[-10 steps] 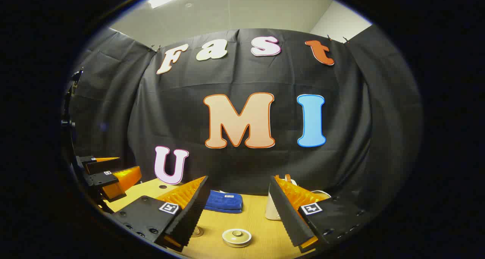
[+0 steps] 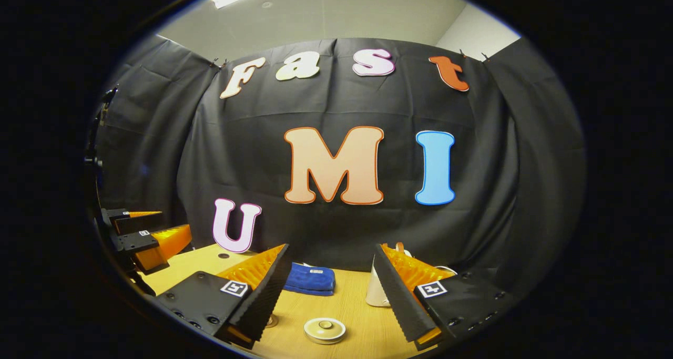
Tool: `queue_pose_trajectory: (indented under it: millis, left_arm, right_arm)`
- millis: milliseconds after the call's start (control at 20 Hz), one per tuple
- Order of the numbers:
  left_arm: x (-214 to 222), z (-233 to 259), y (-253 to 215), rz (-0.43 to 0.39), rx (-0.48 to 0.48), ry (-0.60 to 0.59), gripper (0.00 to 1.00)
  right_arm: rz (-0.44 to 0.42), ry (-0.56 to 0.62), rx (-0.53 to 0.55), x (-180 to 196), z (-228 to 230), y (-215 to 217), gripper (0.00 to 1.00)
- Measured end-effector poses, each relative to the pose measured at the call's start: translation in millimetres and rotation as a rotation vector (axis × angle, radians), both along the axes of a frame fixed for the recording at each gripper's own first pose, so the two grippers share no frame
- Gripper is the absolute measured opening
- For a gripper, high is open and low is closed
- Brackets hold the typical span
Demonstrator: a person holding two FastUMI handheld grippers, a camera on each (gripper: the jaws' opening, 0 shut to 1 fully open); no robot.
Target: Open the teacup lid with one hand, grasp the water bottle and pour water into the teacup with the other hand; after pouring, place the water bottle on the coaster and then close the teacup lid.
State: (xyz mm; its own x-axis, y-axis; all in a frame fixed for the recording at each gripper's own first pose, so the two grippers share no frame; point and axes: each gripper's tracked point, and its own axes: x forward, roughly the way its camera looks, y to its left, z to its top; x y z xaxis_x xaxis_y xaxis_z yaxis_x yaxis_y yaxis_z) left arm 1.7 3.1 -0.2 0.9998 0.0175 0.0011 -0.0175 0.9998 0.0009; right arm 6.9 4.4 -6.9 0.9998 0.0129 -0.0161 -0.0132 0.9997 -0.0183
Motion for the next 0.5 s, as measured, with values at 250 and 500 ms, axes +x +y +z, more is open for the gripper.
queue_pose_trajectory:
  millis: [250,500]
  left_arm:
    - [-3,2,2,0.004,-0.003,-0.006,0.95]
    - [-14,7,12,0.025,0.013,-0.016,0.95]
  right_arm:
    - [0.022,0.000,0.006,1,-3,5,0.99]
    - [0.038,0.037,0.019,10,-27,10,0.99]
